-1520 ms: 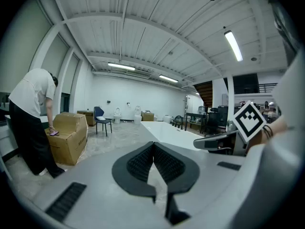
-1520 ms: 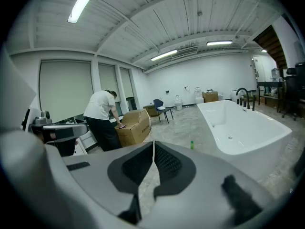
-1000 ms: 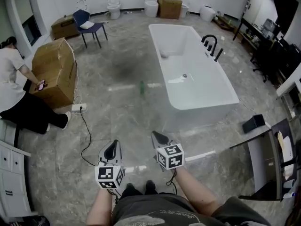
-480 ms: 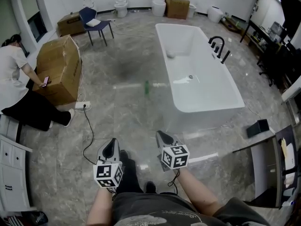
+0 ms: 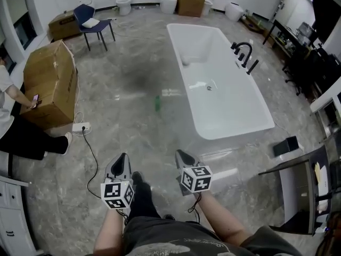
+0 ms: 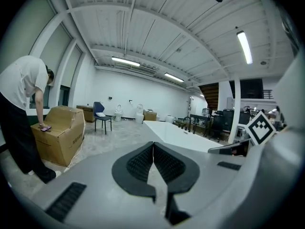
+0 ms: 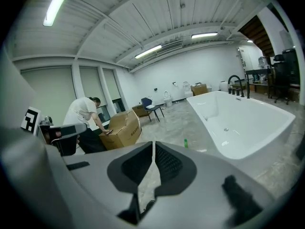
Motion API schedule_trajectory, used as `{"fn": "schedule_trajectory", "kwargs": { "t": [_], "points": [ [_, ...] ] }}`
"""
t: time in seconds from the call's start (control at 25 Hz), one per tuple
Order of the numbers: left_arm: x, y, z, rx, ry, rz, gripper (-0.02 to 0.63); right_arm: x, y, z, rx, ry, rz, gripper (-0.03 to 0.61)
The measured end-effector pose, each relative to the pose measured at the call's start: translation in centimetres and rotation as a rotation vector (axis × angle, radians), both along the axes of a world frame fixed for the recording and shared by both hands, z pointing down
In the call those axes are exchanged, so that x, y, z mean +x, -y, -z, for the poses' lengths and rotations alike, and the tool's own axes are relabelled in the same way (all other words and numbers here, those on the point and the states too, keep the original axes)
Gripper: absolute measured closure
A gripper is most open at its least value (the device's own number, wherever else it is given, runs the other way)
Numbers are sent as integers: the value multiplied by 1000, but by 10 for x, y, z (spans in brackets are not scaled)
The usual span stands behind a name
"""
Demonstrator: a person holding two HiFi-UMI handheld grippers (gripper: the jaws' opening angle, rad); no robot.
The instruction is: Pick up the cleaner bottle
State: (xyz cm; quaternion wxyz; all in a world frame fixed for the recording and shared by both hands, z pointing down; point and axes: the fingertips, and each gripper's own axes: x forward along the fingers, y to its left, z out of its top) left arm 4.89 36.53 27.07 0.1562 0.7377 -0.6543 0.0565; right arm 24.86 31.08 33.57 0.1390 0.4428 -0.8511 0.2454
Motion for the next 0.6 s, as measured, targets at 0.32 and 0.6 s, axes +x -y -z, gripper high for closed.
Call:
{"fn": "schedule_trajectory", "kwargs": {
  "t": [0.32, 0.6],
  "points": [
    [-61, 125, -21, -54, -14, -83, 598, -46, 114, -21, -49, -51, -97, 546],
    [-117, 205, -37, -105, -17, -140, 598, -92, 194, -35, -91, -90, -169, 546]
  ]
}}
